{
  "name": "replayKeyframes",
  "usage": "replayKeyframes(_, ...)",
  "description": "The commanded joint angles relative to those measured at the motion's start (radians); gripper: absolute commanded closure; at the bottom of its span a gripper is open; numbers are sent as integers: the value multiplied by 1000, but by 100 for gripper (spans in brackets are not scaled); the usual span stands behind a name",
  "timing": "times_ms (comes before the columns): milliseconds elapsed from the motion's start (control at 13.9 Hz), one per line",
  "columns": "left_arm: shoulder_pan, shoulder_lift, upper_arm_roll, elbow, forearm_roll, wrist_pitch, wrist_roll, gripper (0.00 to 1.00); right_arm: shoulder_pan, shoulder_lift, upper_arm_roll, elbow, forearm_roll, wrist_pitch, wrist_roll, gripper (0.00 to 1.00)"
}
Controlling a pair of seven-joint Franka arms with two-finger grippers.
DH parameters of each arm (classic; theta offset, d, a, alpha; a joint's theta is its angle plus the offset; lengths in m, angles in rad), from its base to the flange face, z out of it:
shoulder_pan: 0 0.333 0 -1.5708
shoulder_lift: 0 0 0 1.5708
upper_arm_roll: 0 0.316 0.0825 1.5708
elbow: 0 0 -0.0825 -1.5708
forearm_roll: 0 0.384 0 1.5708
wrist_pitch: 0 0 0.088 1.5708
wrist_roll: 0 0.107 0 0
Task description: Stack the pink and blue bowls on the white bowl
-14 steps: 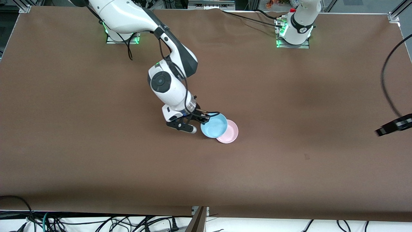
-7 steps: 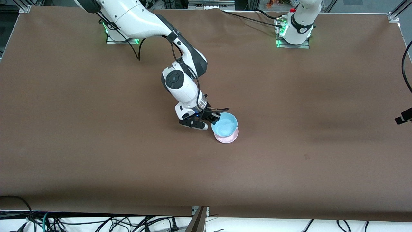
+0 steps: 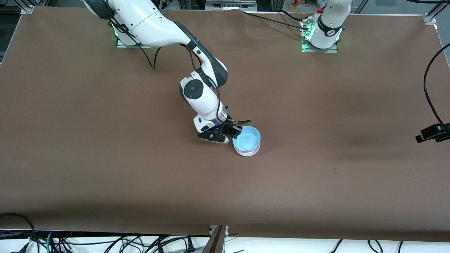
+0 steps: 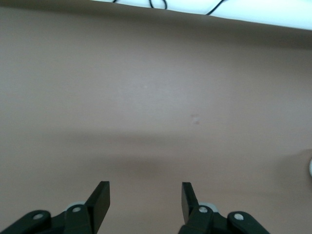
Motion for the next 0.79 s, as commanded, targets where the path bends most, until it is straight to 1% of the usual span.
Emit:
replayKeyframes(0, -29, -26, -4, -25, 87, 10, 11, 28, 11, 25, -8, 39, -16, 7, 15, 100)
replayKeyframes(72, -30, -26, -4, -25, 89, 10, 7, 27, 9, 25, -8, 39, -16, 7, 13, 92)
replayKeyframes(144, -28, -24, -4, -25, 89, 10, 7, 27, 5, 24, -8, 40, -16, 5, 11, 64)
replayKeyframes(216, -28, -23, -3, -27, 89, 10, 5, 27, 6, 24, -9, 39, -17, 7, 10, 1)
replayKeyframes(360, -28, -20, -1, -25, 90, 11, 4, 27, 6, 18, -9, 39, -19, -1, 8, 0)
replayKeyframes(432, -30, -20, -1, -25, 90, 11, 4, 22, 5, 14, -9, 40, -17, -3, 8, 0)
replayKeyframes(504, -30, -18, -1, -25, 92, 11, 4, 20, 5, 5, -9, 40, -17, -7, 7, 0)
replayKeyframes(576, -30, -15, -3, -25, 92, 11, 4, 15, 2, -7, -11, 40, -19, -44, 5, 0)
replayKeyframes(648, -33, -15, -3, -24, 92, 17, 5, 1, 0, -27, -25, 42, -20, -109, -2, 0)
replayKeyframes(720, -34, -15, -1, -24, 92, 30, 4, 0, 1, -51, -54, 52, -23, -183, -11, 0)
